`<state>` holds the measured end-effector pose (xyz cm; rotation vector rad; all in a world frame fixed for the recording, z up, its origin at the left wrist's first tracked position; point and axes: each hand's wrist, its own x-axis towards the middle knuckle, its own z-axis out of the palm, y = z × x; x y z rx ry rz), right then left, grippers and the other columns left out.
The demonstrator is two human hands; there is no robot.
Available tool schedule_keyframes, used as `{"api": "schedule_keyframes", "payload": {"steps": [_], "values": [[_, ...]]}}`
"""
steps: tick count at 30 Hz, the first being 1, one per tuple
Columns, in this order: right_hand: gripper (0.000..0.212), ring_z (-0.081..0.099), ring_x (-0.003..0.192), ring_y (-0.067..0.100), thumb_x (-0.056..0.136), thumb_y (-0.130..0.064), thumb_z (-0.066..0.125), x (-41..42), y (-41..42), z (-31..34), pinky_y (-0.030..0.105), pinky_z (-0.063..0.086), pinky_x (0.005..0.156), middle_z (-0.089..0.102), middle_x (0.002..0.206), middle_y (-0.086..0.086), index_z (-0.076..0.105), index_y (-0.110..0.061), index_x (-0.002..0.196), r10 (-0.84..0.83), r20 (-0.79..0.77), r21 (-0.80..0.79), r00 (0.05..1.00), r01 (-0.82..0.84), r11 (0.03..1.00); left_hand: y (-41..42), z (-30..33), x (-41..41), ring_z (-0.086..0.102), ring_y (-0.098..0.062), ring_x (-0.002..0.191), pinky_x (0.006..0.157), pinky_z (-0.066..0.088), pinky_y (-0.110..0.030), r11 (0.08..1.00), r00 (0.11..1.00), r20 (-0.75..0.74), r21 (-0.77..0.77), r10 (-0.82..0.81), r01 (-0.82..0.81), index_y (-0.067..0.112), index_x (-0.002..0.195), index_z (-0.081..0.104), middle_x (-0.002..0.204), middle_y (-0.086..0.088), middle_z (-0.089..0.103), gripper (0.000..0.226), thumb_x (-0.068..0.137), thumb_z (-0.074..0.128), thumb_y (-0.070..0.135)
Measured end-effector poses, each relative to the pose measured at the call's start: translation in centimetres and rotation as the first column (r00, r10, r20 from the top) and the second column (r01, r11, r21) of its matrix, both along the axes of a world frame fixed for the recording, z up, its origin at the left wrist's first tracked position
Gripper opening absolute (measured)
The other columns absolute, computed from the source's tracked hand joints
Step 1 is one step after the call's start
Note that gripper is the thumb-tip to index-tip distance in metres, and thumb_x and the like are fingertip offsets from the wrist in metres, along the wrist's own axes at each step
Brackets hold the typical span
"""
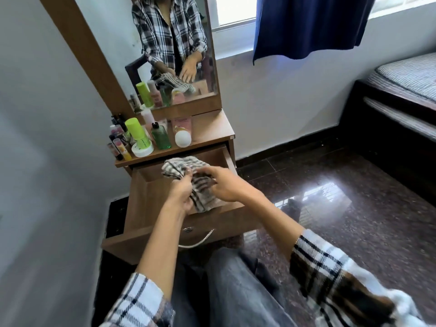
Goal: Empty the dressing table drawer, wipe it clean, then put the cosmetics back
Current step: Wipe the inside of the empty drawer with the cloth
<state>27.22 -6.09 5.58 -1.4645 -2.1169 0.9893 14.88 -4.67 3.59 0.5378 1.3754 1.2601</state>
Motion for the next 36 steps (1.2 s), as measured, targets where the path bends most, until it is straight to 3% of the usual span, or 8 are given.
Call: {"api": "schedule_keyframes", "payload": {"steps": [4, 8, 10, 13, 23, 25, 28, 36], "values": [[0.04, 0.053, 0.119, 0.026, 0.093, -0.021, 0.046, 3.8, -0.1, -2.3, 0.04, 0.046, 0.095, 0.051, 0.136, 0.0, 0.047, -0.024, 0.133, -0.14, 0.242, 0.182, 0.96, 0.096, 0.979, 2.5, 0.0, 0.5, 0.055, -0.03, 0.114, 0.098, 0.047, -0.042, 0.993, 0.945, -0.309, 0.068, 0.108, -0.092, 0.004, 0.126, 0.047, 0.124, -0.014, 0.056, 0.031, 0.096, 0.049, 0.01], [0.044, 0.043, 0.131, 0.027, 0.099, -0.037, 0.033, 6.8, -1.5, -5.4, 0.044, 0.038, 0.106, 0.036, 0.148, -0.001, 0.036, -0.024, 0.141, -0.121, 0.346, 0.127, 0.931, 0.082, 0.989, 4.9, -0.9, 1.4, 0.057, -0.022, 0.083, 0.058, 0.047, -0.021, 0.977, 0.712, -0.7, 0.1, -0.064, 0.186, 0.013, 0.083, 0.06, 0.076, 0.0, 0.06, 0.023, 0.085, 0.048, -0.007], [0.051, 0.036, 0.137, 0.024, 0.1, -0.045, 0.022, 7.3, -2.4, -6.6, 0.044, 0.033, 0.111, 0.026, 0.154, 0.0, 0.03, -0.022, 0.145, -0.119, 0.274, 0.032, 0.954, 0.115, 0.993, 6.0, -1.7, 2.1, 0.057, -0.018, 0.082, 0.063, 0.044, -0.024, 0.942, 0.596, -0.782, 0.036, -0.181, 0.335, 0.008, 0.09, 0.063, 0.079, 0.0, 0.061, 0.03, 0.081, 0.045, -0.013], [0.053, 0.042, 0.133, 0.027, 0.101, -0.045, 0.016, 7.1, -3.2, -7.3, 0.045, 0.039, 0.105, 0.02, 0.156, -0.002, 0.021, -0.02, 0.147, -0.157, 0.257, 0.035, 0.954, 0.153, 0.988, 7.6, -2.6, 3.5, 0.061, -0.018, 0.084, 0.071, 0.053, -0.023, 0.923, 0.642, -0.734, 0.054, -0.222, 0.381, 0.0, 0.104, 0.065, 0.09, -0.006, 0.065, 0.042, 0.079, 0.039, -0.023], [0.048, 0.054, 0.118, 0.026, 0.1, -0.046, 0.013, 7.1, -3.0, -7.1, 0.047, 0.041, 0.102, 0.028, 0.147, -0.011, 0.022, -0.026, 0.143, -0.136, 0.263, 0.045, 0.955, 0.128, 0.991, 11.5, -3.8, 8.9, 0.055, -0.032, 0.11, 0.09, 0.038, -0.027, 0.982, 0.718, -0.67, 0.138, 0.189, -0.129, -0.003, 0.113, 0.055, 0.117, -0.02, 0.06, 0.032, 0.085, 0.04, -0.006], [0.049, 0.051, 0.122, 0.022, 0.1, -0.046, 0.013, 7.2, -2.9, -7.2, 0.045, 0.036, 0.106, 0.028, 0.149, -0.013, 0.02, -0.028, 0.145, -0.133, 0.255, 0.041, 0.958, 0.127, 0.991, 11.6, -5.1, 9.5, 0.049, -0.034, 0.119, 0.098, 0.037, -0.034, 0.994, 0.634, -0.773, 0.065, -0.008, 0.093, 0.0, 0.121, 0.049, 0.127, -0.021, 0.053, 0.032, 0.09, 0.043, 0.004], [0.051, 0.047, 0.127, 0.017, 0.1, -0.046, 0.012, 7.2, -2.8, -7.2, 0.043, 0.032, 0.108, 0.027, 0.151, -0.013, 0.018, -0.028, 0.147, -0.133, 0.27, 0.029, 0.954, 0.13, 0.991, 11.4, -7.0, 9.3, 0.004, -0.033, 0.144, 0.115, 0.006, -0.038, 0.895, 0.397, -0.855, -0.154, -0.333, 0.419, 0.008, 0.149, 0.006, 0.155, -0.021, 0.0, 0.068, 0.094, 0.045, 0.019], [0.051, 0.051, 0.123, 0.018, 0.101, -0.045, 0.012, 7.1, -3.0, -6.9, 0.042, 0.038, 0.103, 0.027, 0.15, -0.013, 0.018, -0.026, 0.147, -0.136, 0.283, 0.049, 0.95, 0.127, 0.991, 9.3, -5.8, 7.6, -0.015, -0.036, 0.142, 0.115, -0.01, -0.038, 0.698, -0.042, -0.907, -0.352, -0.419, 0.623, 0.004, 0.147, -0.01, 0.153, -0.021, -0.02, 0.076, 0.091, 0.041, 0.011]]}}
